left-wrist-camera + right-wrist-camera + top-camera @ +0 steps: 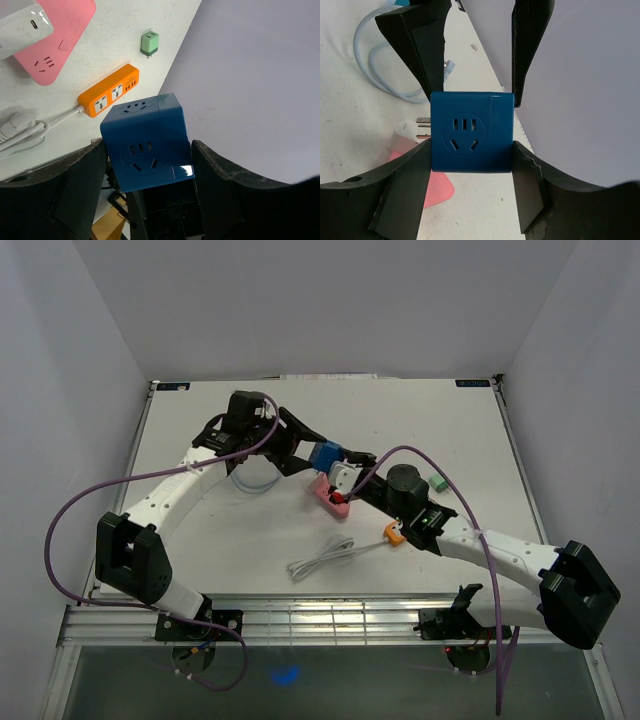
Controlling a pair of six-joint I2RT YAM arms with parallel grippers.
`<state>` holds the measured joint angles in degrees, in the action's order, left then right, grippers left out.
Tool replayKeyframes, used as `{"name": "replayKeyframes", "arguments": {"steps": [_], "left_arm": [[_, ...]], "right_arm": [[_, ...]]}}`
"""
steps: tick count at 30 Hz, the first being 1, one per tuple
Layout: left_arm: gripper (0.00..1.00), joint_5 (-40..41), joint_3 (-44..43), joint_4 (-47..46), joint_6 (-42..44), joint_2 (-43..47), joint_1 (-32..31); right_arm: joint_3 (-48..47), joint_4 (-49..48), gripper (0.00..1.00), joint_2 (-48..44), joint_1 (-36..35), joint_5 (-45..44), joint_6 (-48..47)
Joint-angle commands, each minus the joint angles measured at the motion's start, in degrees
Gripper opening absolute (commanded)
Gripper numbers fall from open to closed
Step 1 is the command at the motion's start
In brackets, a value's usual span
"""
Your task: Insert the plug
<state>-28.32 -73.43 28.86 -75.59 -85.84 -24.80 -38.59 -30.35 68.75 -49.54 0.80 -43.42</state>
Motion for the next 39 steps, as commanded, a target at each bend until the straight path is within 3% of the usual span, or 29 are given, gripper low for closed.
{"name": "replayKeyframes", "arguments": {"steps": [1, 2, 3, 5, 6, 9, 14, 17, 18, 21, 26, 28, 34, 39], "left_arm": [[0.78, -2.3, 0.7, -2.1, 0.8, 0.9, -0.4], [0.75, -2.5, 0.8, -3.1, 1.2, 0.9, -0.4], [0.63, -3.1, 1.0, -3.5, 1.4, 1.0, -0.4], [0.5, -2.9, 1.4, -4.4, 1.9, 1.5, -0.4], [0.39, -2.1, 1.5, -4.5, 2.1, 1.6, -0.4], [0.33, -0.5, 2.3, -5.4, 3.2, 3.1, -0.4], [0.27, 2.0, 5.1, -9.3, 4.5, 6.4, -0.3], [0.23, 1.3, 5.3, -9.2, 5.3, 6.6, 0.3], [0.22, 0.8, 5.4, -9.3, 5.5, 6.4, 0.5], [0.2, -1.1, 6.8, -12.1, 7.8, 6.5, 1.0], [0.17, -3.4, 8.7, -16.3, 13.5, 7.5, 2.1], [0.13, -9.0, 8.0, -16.8, 15.8, 6.1, 2.9], [0.02, -27.6, 5.1, -18.6, 24.2, 0.5, 5.5], [0.03, -30.3, 6.0, -19.5, 28.1, 0.8, 5.7]], "right_arm": [[-3.8, -5.4, 0.15, 0.2, -0.6, 1.3, -1.0], [-3.8, -5.5, 0.15, 0.2, -0.6, 1.3, -0.8], [-3.7, -5.6, 0.18, 0.2, -0.6, 1.1, -0.6], [-3.5, -5.7, 0.25, 0.2, -0.7, 1.0, -0.3], [-3.3, -5.7, 0.39, 0.2, -0.6, 0.8, 0.0], [-3.2, -2.9, 0.57, -0.5, -0.7, 1.3, 0.4], [-2.3, -1.7, 0.68, -2.1, -0.6, 1.0, 2.0], [-1.0, -1.7, 0.8, -4.1, -0.6, 1.5, 4.0], [-0.4, -1.8, 0.89, -4.7, -0.5, 2.1, 4.5], [1.8, -2.5, 0.98, -7.6, -0.1, 2.8, 7.4], [1.2, 1.1, 0.89, -11.2, 2.1, 4.4, 16.6], [-0.3, 2.4, 0.89, -11.1, 3.1, 4.2, 19.3], [-7.6, 9.9, 0.89, -7.5, 9.2, 14.8, 30.6], [-9.5, 12.1, 0.89, -5.8, 10.6, 19.6, 31.6]]}}
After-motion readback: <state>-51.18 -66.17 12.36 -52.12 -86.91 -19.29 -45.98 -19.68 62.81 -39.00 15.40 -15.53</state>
